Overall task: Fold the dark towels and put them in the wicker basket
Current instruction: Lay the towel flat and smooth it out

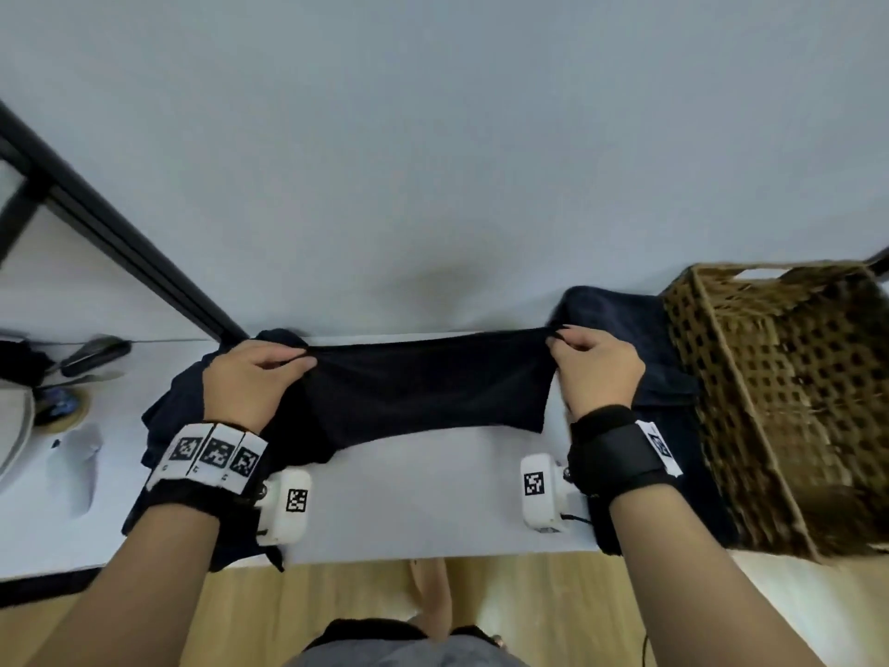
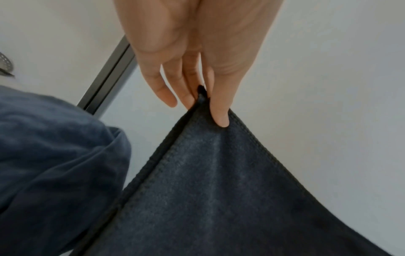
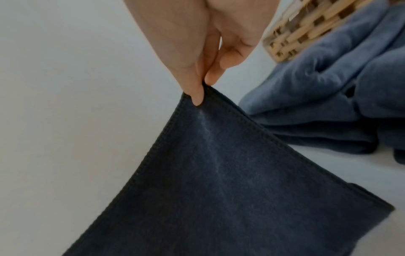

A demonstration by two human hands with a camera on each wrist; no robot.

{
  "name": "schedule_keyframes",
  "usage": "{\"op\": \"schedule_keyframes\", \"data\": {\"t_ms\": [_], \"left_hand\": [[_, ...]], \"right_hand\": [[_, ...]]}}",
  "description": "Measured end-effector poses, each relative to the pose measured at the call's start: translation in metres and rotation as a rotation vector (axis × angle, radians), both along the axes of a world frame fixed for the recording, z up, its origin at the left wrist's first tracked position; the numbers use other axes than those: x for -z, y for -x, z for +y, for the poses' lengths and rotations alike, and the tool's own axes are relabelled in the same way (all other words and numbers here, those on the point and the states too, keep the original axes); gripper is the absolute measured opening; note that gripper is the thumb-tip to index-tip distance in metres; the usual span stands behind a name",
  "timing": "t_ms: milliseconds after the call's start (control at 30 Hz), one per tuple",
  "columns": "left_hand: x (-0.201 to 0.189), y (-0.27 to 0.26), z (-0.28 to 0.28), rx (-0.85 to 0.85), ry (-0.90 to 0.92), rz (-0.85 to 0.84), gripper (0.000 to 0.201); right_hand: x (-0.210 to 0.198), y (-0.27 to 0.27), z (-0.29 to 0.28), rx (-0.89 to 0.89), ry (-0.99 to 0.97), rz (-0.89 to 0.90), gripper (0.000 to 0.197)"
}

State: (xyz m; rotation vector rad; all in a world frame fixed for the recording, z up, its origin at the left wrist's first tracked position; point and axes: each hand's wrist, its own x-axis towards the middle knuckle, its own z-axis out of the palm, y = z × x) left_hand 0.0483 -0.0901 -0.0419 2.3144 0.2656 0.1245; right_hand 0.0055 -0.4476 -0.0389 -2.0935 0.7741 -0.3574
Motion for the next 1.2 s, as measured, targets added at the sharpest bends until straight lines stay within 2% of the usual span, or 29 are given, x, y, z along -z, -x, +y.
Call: {"op": "schedule_keyframes", "data": {"t_ms": [167, 300, 367, 500, 600, 867, 1033, 1200], "left_hand": [[-0.072, 0.019, -0.007, 0.010, 0.095, -0.182, 0.017], [-0.128, 0.027, -0.007, -0.009, 0.162, -0.348, 0.032], [-0.151, 0.037, -0.007, -0.029, 0.160, -0.417, 0.028], [-0.178, 0.058, 0.000, -0.041, 0.118, -0.444, 0.011], [-0.185, 0.072, 0.001, -0.007, 0.096, -0.451, 0.019], [-0.170, 0.087, -0.002, 0.003, 0.042, -0.391, 0.019], [-0.152, 0.074, -0.003, -0.031, 0.098, -0.274, 0.025], [-0.140, 0.053, -0.005, -0.039, 0.071, -0.261, 0.021]], "right_hand": [[-0.072, 0.026, -0.006, 0.017, -0.025, -0.172, 0.011], [-0.122, 0.036, -0.015, 0.003, -0.023, -0.378, 0.007], [-0.140, 0.044, -0.018, -0.014, -0.024, -0.469, 0.006], [-0.154, 0.061, -0.025, -0.061, 0.064, -0.471, 0.006], [-0.154, 0.077, -0.026, -0.066, 0.047, -0.490, 0.005], [-0.138, 0.103, -0.032, -0.061, 0.059, -0.473, 0.006], [-0.125, 0.093, -0.034, -0.071, 0.002, -0.430, 0.013], [-0.117, 0.069, -0.035, -0.071, 0.013, -0.334, 0.010]]}}
